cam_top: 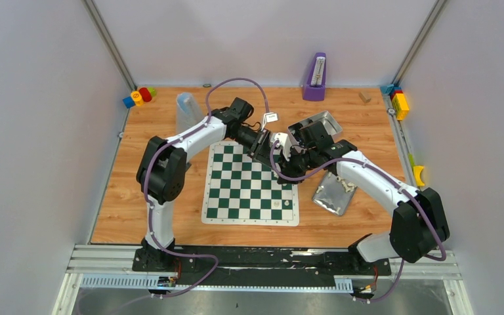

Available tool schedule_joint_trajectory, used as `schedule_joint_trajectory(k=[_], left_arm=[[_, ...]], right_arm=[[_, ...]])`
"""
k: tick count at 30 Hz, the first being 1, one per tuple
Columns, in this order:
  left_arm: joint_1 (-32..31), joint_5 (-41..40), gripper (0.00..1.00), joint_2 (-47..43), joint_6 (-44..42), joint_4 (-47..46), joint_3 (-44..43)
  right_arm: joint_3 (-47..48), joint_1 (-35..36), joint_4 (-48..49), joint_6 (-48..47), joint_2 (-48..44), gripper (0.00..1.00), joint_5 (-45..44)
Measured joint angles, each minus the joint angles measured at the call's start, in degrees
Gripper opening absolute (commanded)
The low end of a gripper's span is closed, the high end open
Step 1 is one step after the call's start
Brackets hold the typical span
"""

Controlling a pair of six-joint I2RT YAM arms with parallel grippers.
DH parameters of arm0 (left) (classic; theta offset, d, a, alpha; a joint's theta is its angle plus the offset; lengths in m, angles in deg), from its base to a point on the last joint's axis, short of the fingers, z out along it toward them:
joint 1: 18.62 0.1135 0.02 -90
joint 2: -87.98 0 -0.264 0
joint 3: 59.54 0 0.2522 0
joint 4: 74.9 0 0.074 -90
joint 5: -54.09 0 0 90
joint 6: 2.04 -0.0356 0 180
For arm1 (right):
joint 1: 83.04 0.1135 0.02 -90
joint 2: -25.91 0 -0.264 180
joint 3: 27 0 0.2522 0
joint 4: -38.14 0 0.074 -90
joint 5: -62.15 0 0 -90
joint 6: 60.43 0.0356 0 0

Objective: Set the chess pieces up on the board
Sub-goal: Place the chess piece on the chessboard.

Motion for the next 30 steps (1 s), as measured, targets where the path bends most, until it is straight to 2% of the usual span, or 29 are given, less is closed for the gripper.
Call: schedule_joint_trajectory(k=[11,19,25,30], left_arm=[[-0.3,0.0,0.33,0.2,-0.9,1.1,-0.4],[-0.3,0.0,0.3,0.2,-1.6,2.1,-0.4],[-0.4,0.0,0.23,0.3,-1.7,2.4,-0.4],[-0.4,0.0,0.1,0.3,-1.8,2.4,-0.4]], right_arm=[[0.0,0.0,0.0,0.2,0.0,0.0,-0.3],[0.0,0.0,0.0,0.3,0.0,0.0,-0.9],[0.0,0.0,0.0,0.5,0.0,0.0,-1.1],[0.0,0.0,0.0,0.6,0.0,0.0,-1.1]])
